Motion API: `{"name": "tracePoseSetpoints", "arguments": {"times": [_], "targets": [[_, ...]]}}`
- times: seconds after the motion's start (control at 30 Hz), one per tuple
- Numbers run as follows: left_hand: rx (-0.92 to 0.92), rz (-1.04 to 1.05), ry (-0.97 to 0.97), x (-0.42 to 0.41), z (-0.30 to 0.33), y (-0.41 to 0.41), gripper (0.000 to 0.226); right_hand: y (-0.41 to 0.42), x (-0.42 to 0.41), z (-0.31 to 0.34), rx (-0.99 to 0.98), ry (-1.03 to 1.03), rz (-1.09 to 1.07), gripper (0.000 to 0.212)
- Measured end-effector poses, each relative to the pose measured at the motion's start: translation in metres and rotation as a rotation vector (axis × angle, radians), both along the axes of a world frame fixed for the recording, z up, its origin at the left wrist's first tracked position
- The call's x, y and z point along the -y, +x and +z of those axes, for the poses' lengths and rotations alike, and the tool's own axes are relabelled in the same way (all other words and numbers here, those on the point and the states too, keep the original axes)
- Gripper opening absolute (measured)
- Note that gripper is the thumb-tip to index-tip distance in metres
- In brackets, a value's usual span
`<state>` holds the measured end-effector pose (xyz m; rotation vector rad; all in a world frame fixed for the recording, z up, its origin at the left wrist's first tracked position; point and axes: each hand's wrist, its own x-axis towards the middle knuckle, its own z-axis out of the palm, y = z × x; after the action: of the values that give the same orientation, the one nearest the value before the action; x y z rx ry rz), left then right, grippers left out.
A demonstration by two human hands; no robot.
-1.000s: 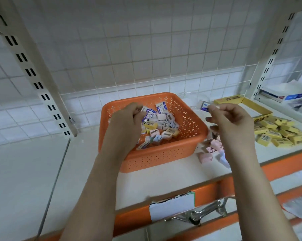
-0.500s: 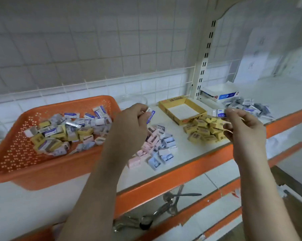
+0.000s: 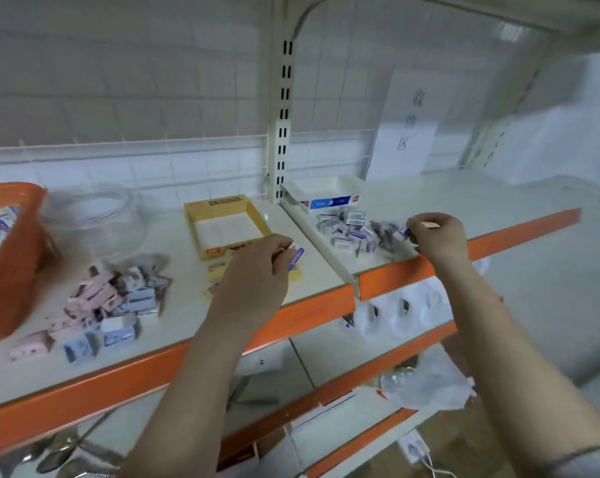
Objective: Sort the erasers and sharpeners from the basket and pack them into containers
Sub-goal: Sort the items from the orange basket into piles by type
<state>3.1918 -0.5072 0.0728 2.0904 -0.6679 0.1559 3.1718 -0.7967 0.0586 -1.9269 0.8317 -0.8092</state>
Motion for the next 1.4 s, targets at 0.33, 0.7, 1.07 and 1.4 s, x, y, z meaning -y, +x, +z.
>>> {"name": "tracePoseSetpoints", "arguments": {"times": [0.33,0.7,1.07,1.4], "targets": [[0.021,-0.066,0.042,0.053,-0.006,0.030,0.021,0.013,0.027,-0.009,-0.324,-0.215,0.063,0.021],[0.085,-0.204,0.124,0.138,-0.014,0.062,0.026,-0.006,0.008,-0.049,-0.007,-0.319,-0.039,0.027],[0.117,-0.107,0.164,0.132,-0.014,0.070,0.021,-0.012,-0.008,-0.031,0.042,-0.246,0.011,0.024],[0.140,0.090,0.116,-0.015,0.017,0.068,0.017,0.014,-0.123,0.023,0.000,-0.308,0.193,0.022]]}}
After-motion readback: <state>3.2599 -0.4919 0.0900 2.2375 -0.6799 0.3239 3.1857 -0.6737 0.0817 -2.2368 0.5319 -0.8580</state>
